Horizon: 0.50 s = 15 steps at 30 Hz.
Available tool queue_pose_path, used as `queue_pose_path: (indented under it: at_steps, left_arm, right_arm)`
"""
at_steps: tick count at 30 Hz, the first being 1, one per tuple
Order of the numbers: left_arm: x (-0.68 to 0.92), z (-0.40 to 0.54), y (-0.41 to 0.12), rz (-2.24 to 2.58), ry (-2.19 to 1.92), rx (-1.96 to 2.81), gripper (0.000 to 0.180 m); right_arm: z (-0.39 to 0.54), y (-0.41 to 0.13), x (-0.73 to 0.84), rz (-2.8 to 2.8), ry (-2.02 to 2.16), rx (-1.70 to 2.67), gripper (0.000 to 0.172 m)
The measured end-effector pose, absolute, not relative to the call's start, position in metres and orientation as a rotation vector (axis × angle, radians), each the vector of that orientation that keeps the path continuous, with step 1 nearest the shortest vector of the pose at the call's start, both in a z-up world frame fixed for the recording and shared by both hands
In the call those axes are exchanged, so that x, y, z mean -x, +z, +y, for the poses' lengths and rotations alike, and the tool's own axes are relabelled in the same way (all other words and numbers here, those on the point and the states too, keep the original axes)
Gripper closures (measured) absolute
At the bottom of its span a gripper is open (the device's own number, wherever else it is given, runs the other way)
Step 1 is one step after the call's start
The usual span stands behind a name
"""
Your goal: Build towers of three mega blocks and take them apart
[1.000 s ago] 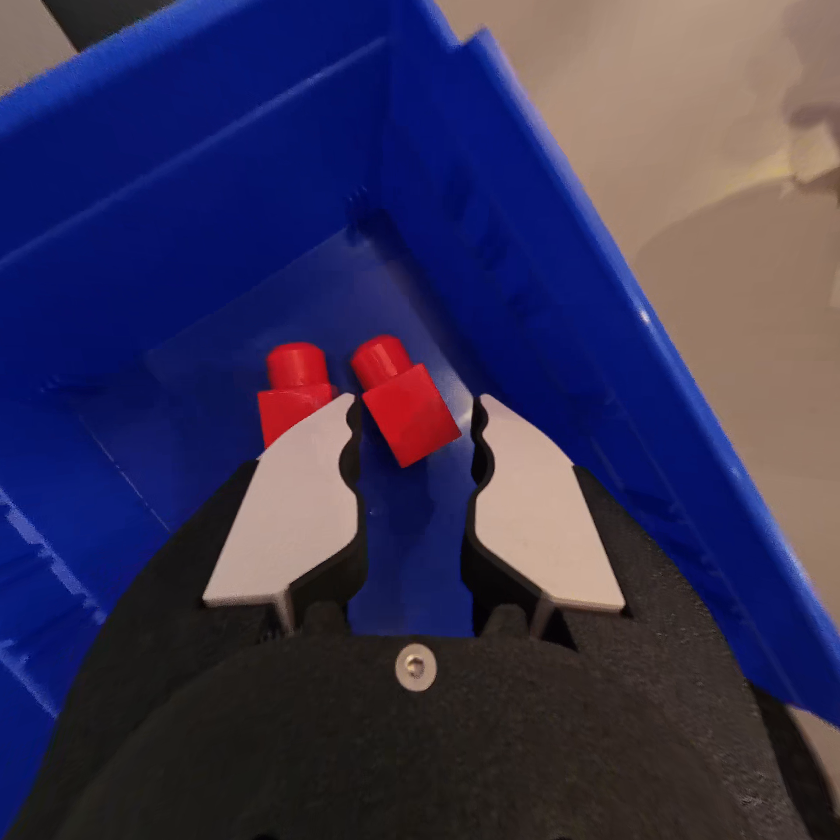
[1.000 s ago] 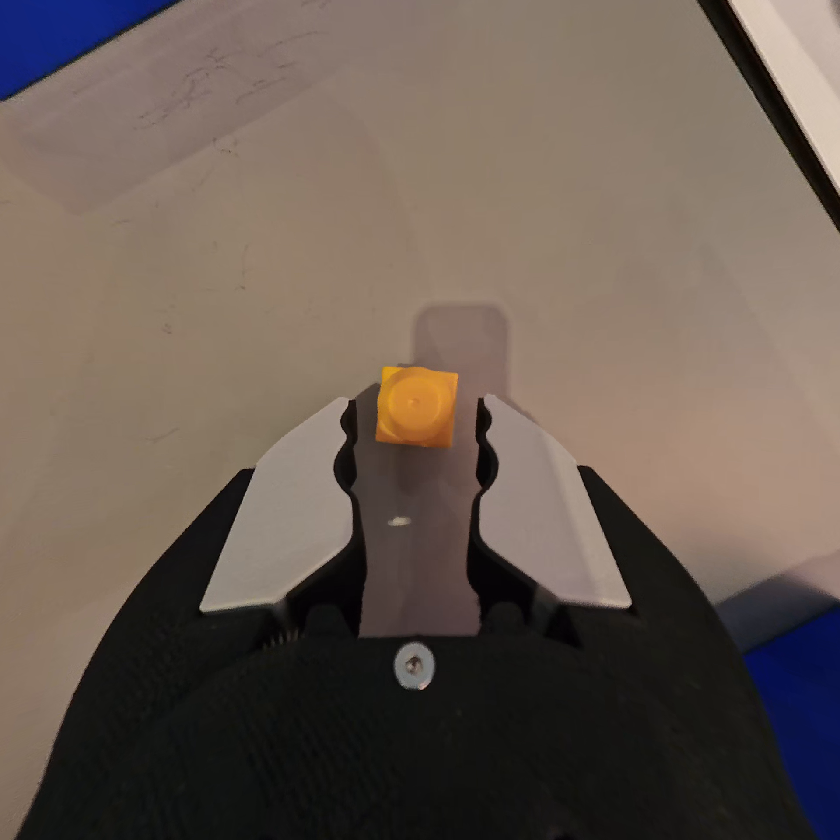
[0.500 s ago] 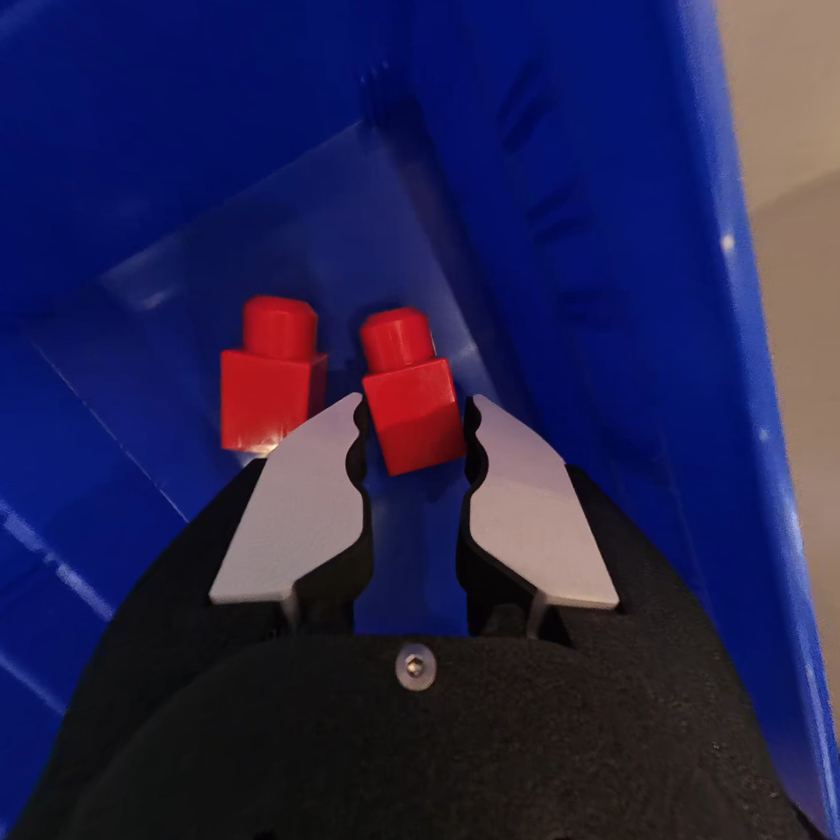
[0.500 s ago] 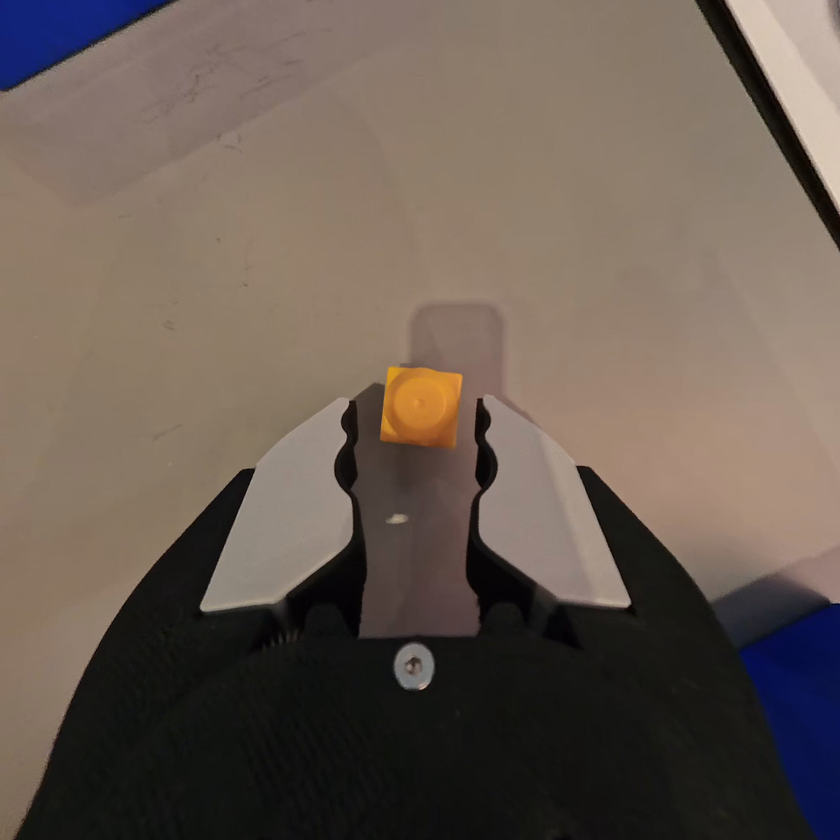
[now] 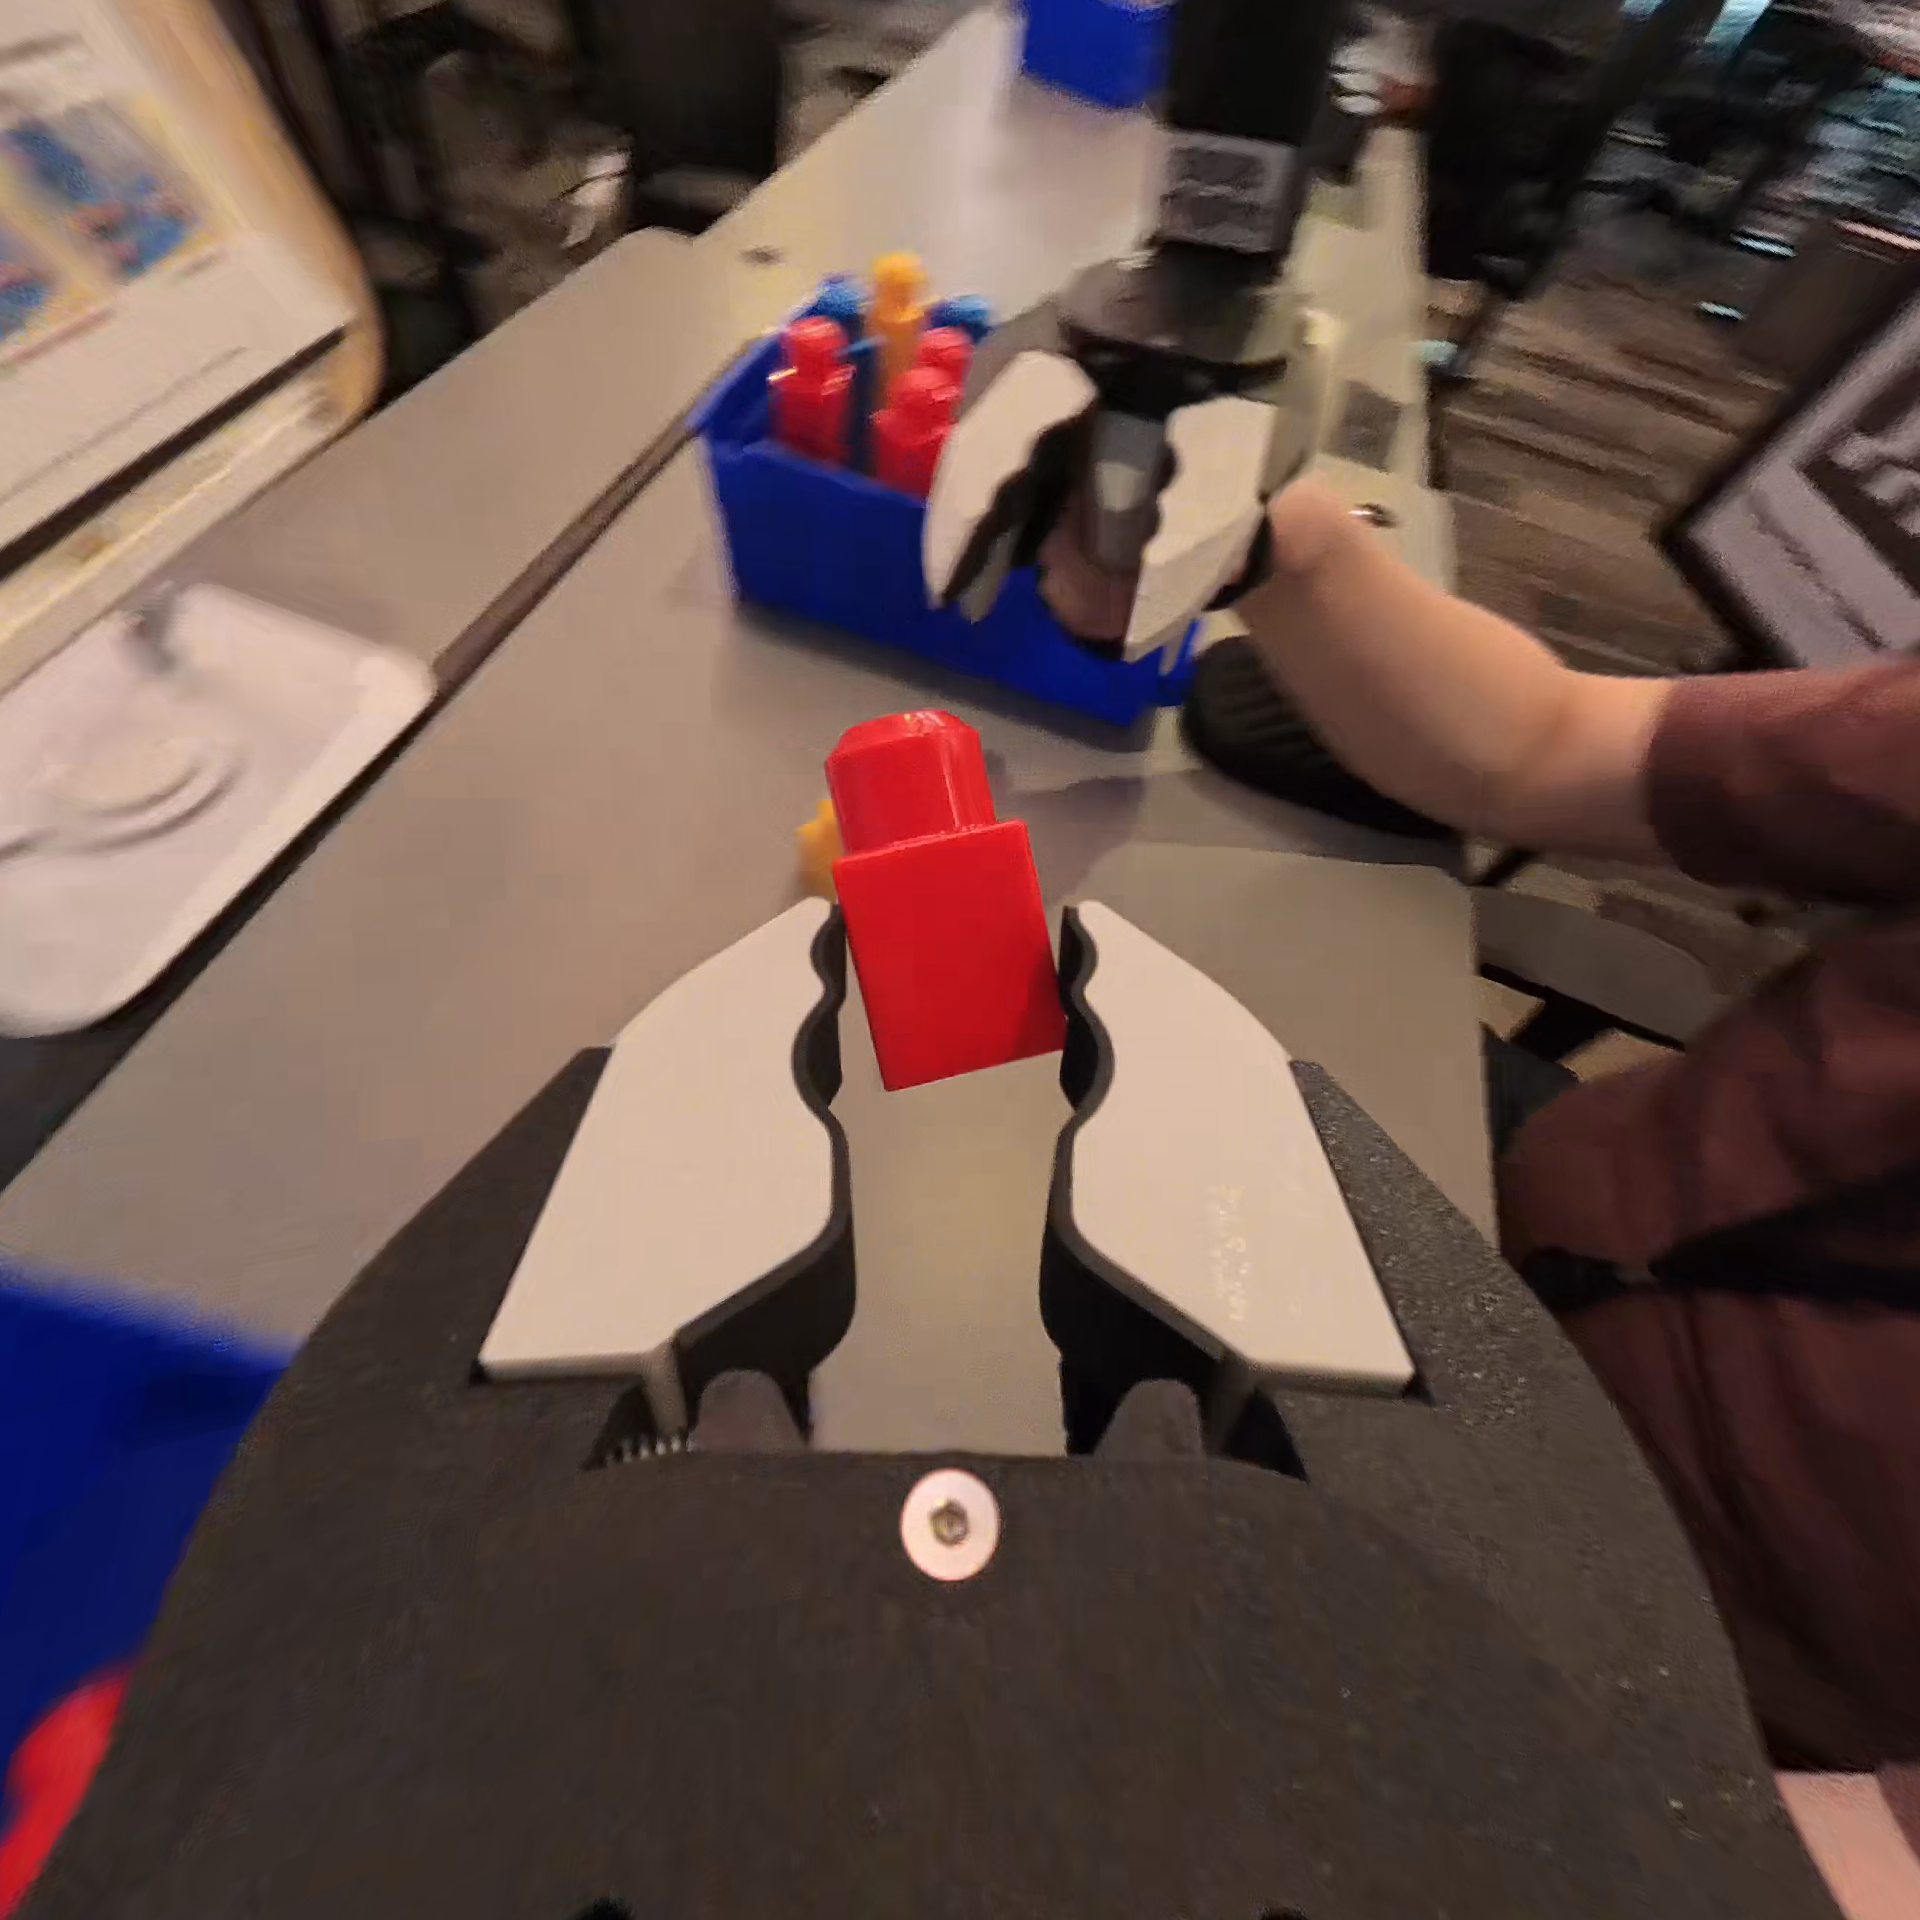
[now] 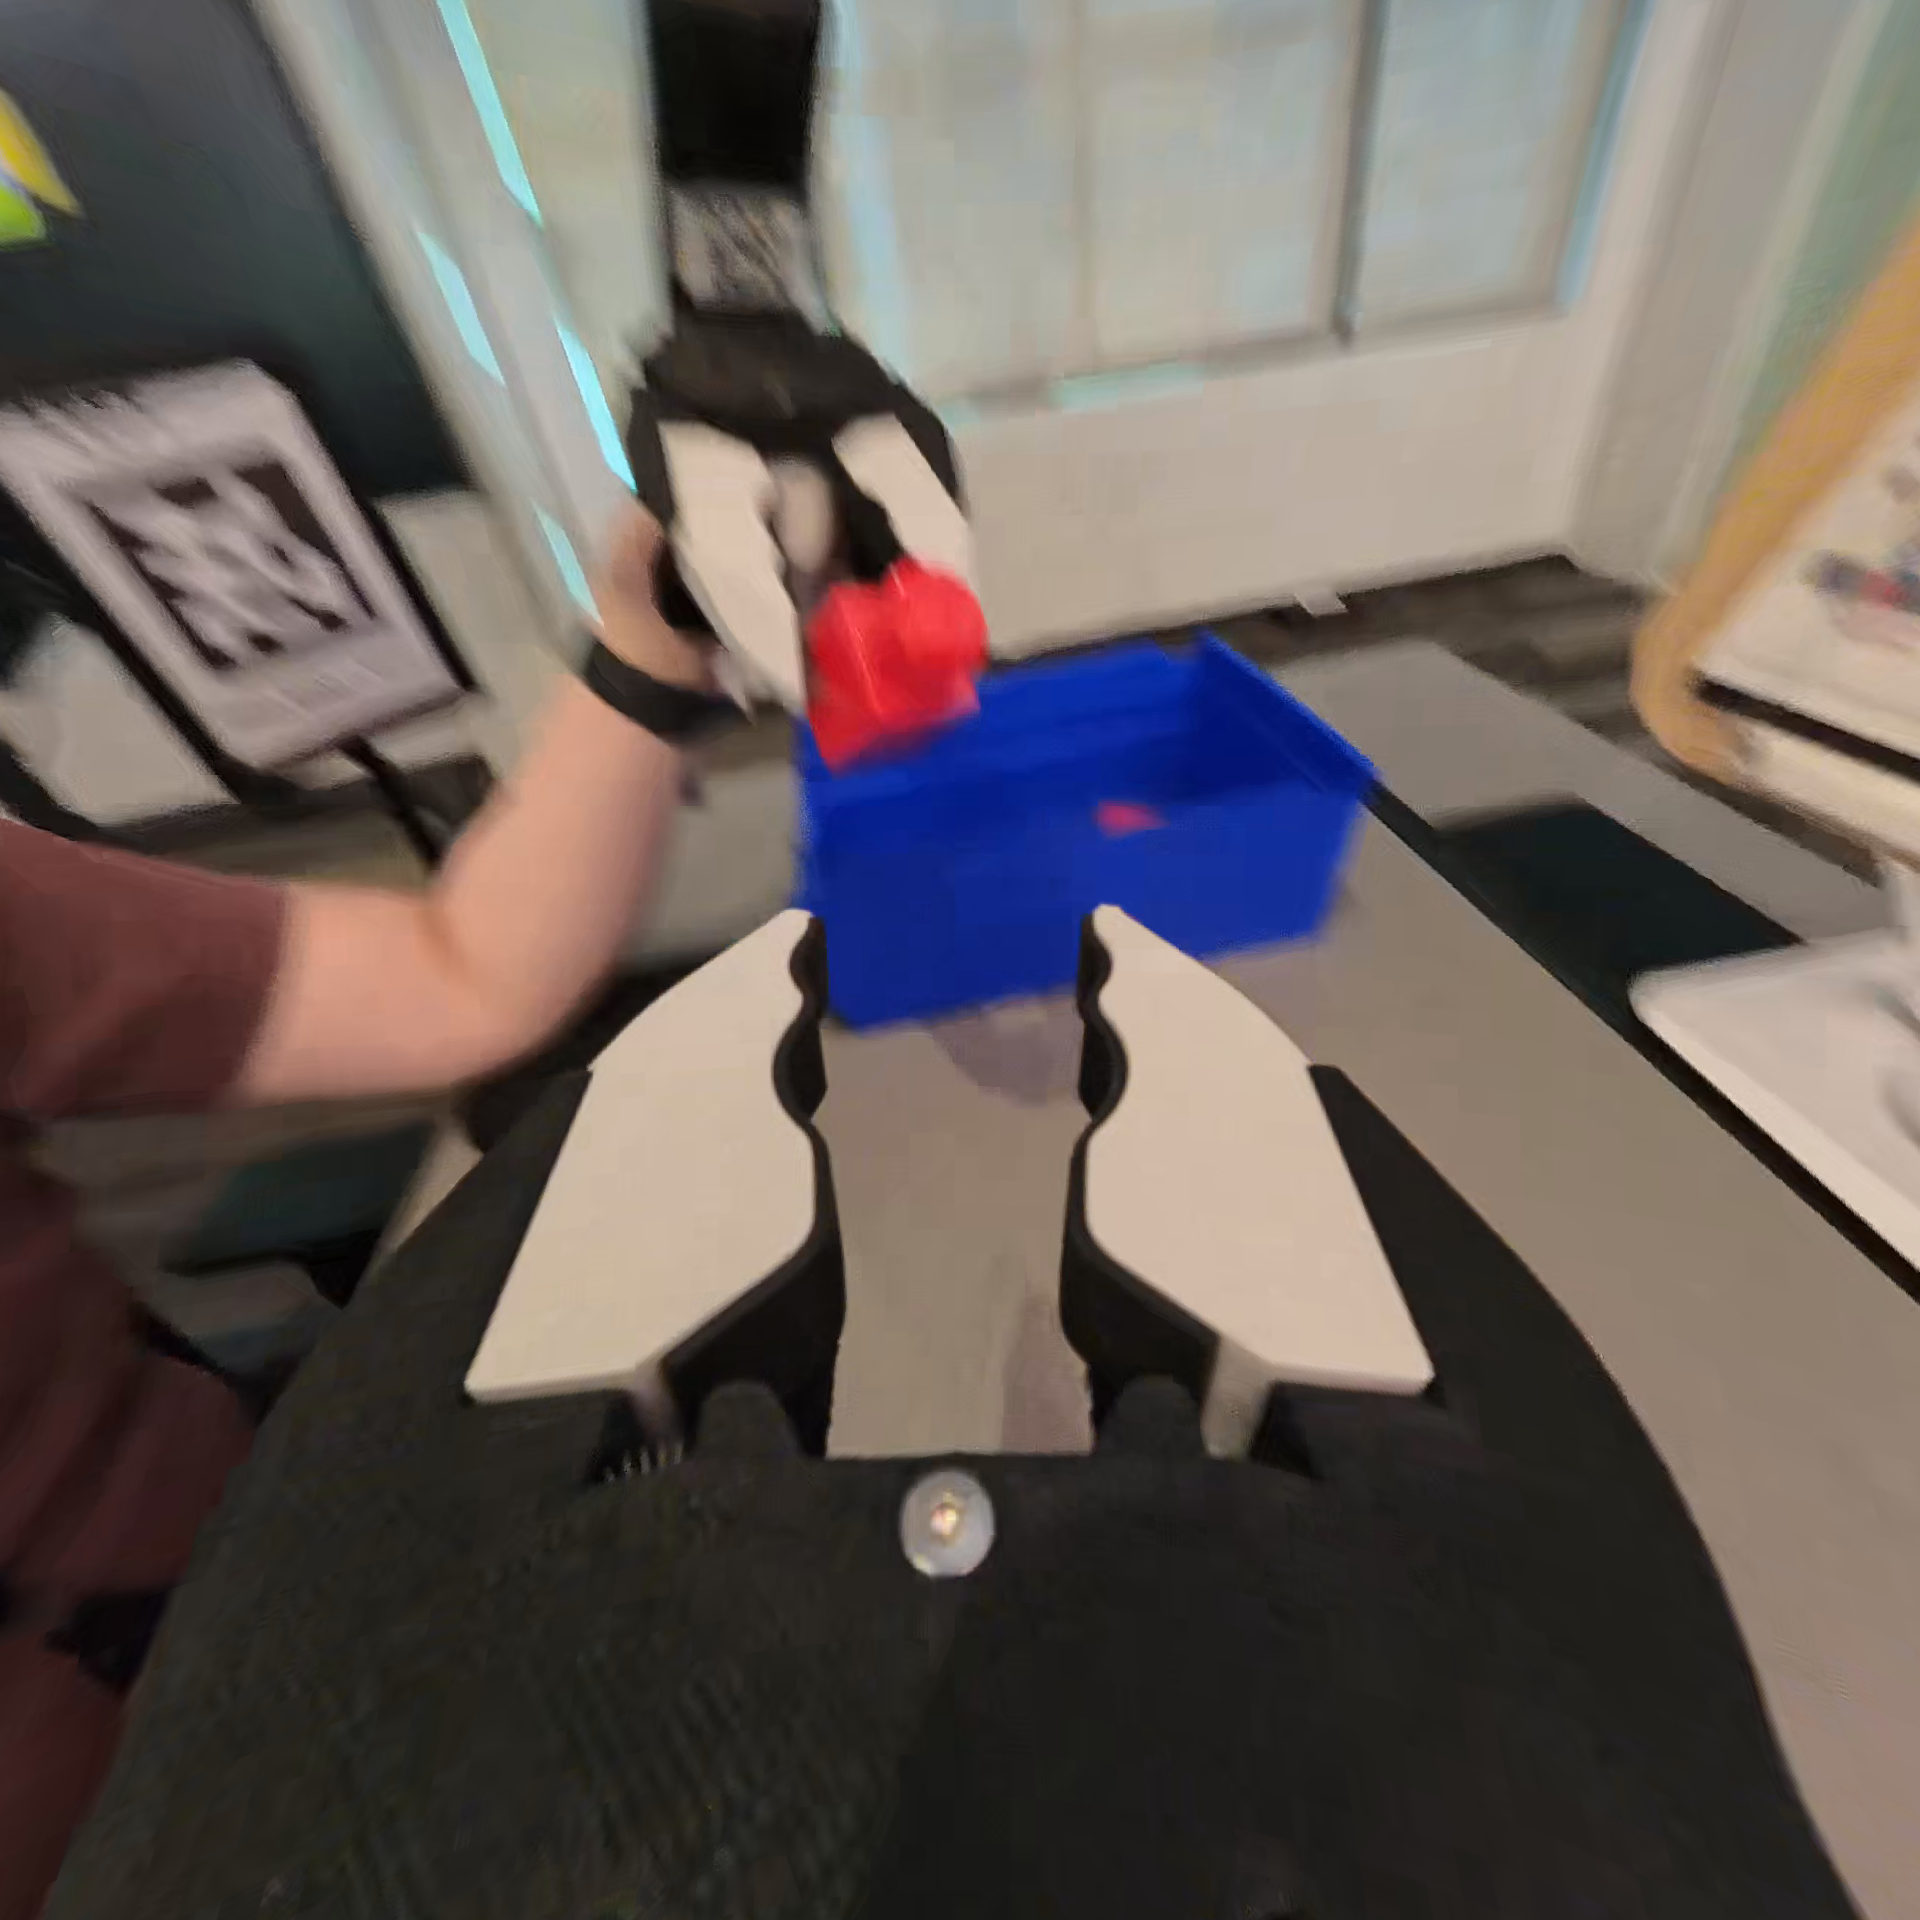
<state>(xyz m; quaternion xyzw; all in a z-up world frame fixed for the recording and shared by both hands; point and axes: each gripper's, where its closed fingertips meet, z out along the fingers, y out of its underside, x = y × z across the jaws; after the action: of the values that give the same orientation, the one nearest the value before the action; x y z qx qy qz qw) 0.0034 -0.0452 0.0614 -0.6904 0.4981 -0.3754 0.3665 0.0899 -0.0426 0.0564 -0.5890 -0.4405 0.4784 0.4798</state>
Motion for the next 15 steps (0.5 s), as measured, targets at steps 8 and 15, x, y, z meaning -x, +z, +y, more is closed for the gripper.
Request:
queue_pose_path:
  at_steps: [8, 15]
  left_arm:
    - [-0.068, -0.094, 0.057, 1.526, -1.116, 1.61, 0.142]
    - [-0.061, -0.072, 0.043, 1.471, -1.01, 1.733, 0.14]
  right_arm:
    - [-0.084, 0.075, -0.068, -1.101, 1.515, 1.278, 0.123]
    - [-0.07, 0.055, -0.069, -1.133, 1.386, 1.374, 0.139]
